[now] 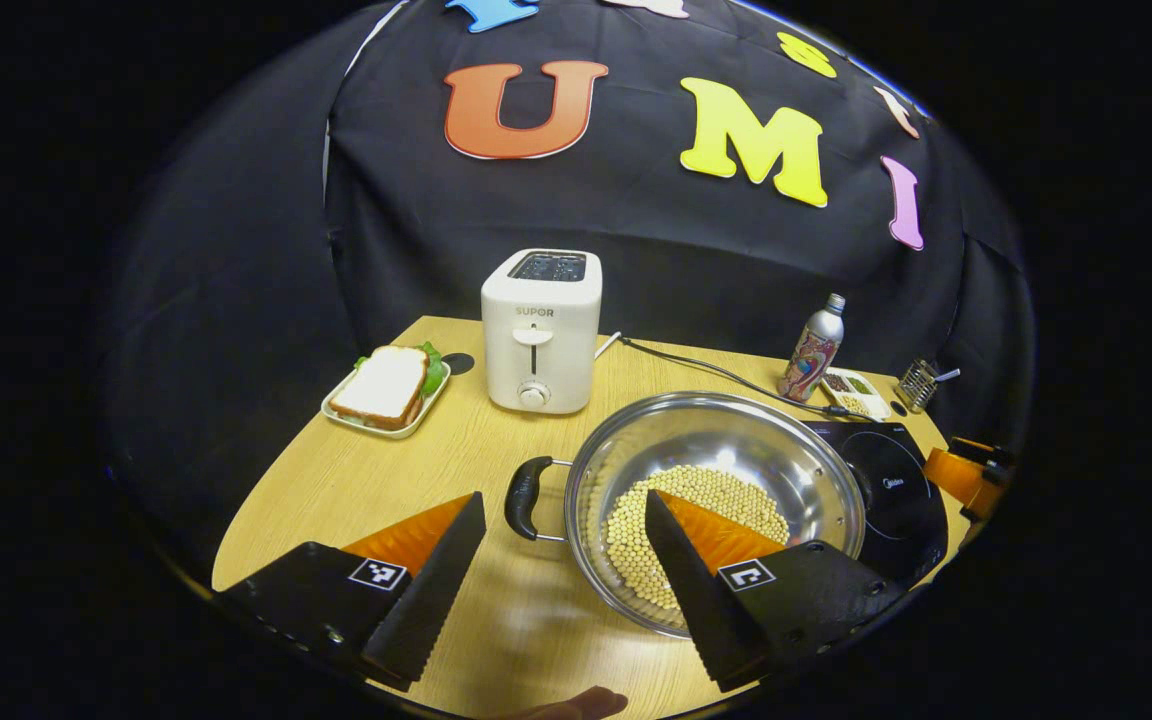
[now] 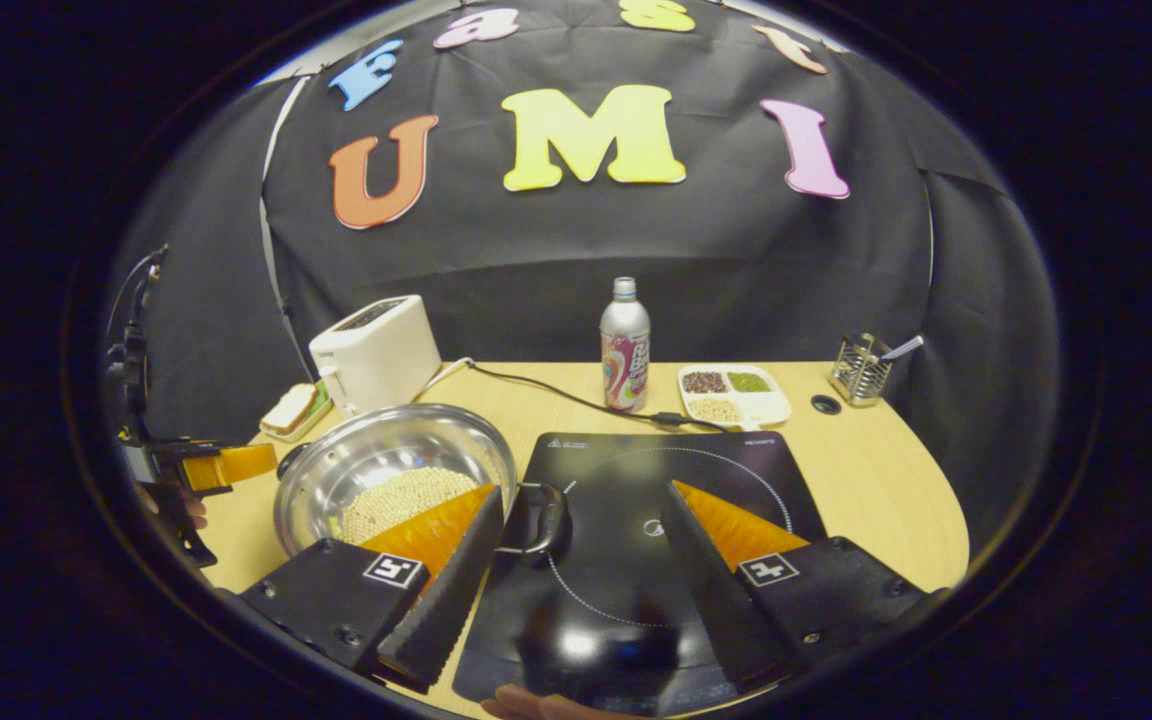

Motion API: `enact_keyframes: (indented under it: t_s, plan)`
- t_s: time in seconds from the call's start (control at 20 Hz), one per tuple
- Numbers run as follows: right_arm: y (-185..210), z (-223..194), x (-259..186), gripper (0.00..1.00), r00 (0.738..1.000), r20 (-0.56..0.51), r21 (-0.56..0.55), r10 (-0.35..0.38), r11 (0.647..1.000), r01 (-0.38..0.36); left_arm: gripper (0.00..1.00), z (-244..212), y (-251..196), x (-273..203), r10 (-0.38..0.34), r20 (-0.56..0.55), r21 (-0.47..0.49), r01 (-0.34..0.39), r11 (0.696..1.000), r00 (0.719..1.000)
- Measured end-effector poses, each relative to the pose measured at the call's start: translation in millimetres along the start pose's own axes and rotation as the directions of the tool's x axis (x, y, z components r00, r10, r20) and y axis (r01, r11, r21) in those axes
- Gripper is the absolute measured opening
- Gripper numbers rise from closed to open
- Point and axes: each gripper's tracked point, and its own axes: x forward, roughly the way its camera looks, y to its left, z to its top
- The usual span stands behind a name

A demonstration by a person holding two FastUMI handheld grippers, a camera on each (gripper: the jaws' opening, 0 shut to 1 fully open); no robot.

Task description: First push the handle of the pot to place it horizontally, then grasp the pot with both hands and set it on the induction cooktop.

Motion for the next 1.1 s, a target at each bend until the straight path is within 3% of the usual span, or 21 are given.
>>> enact_keyframes:
  t_s: [0.15,0.3,0.6,0.7,0.8,0.85,0.95,1.0,1.05,1.1]
  plan:
    - [16.6,-18.1,29.2,0.97,0.999,-0.054,-0.007,-0.005,1.000,0.005,0.97,-7.1,9.5,18.9,0.027,-0.022,0.020,-0.027,0.999,0.999]
    - [9.0,-31.8,50.5,1.00,0.994,-0.088,-0.012,-0.059,0.998,0.058,0.97,-15.0,17.5,33.6,0.045,-0.049,0.061,-0.042,0.997,0.998]
    - [24.0,-46.5,64.2,0.92,0.990,-0.141,0.014,-0.005,1.000,0.007,0.94,-24.7,23.5,54.8,0.039,-0.107,0.112,-0.027,0.993,0.994]
    - [23.4,-44.4,66.4,0.87,0.991,-0.134,-0.015,-0.003,1.000,0.001,0.88,-26.8,17.4,60.4,0.016,-0.118,0.088,-0.006,0.996,0.993]
    - [29.3,-45.0,66.6,0.84,0.992,-0.118,-0.032,0.050,0.998,-0.054,0.77,-27.4,11.7,62.1,0.002,-0.120,0.073,0.006,0.997,0.993]
    - [29.5,-44.4,67.5,0.83,0.990,-0.127,-0.034,0.065,0.997,-0.070,0.66,-26.8,12.0,64.6,0.007,-0.111,0.082,0.002,0.997,0.994]
    - [28.5,-43.9,69.0,0.81,0.990,-0.124,-0.045,0.063,0.997,-0.069,0.66,-26.8,12.1,63.1,0.034,-0.111,0.118,-0.021,0.993,0.993]
    - [27.8,-45.5,71.1,0.80,0.991,-0.126,-0.053,0.052,0.997,-0.059,0.56,-27.5,12.4,62.9,0.044,-0.116,0.128,-0.029,0.991,0.992]
    - [27.9,-43.3,69.3,0.76,0.991,-0.124,-0.077,0.047,0.995,-0.057,0.64,-26.8,12.1,60.6,0.050,-0.121,0.120,-0.035,0.992,0.991]
    - [27.7,-41.5,69.7,0.75,0.991,-0.123,-0.090,0.057,0.994,-0.068,0.64,-29.7,11.8,58.4,0.055,-0.143,0.097,-0.041,0.994,0.988]
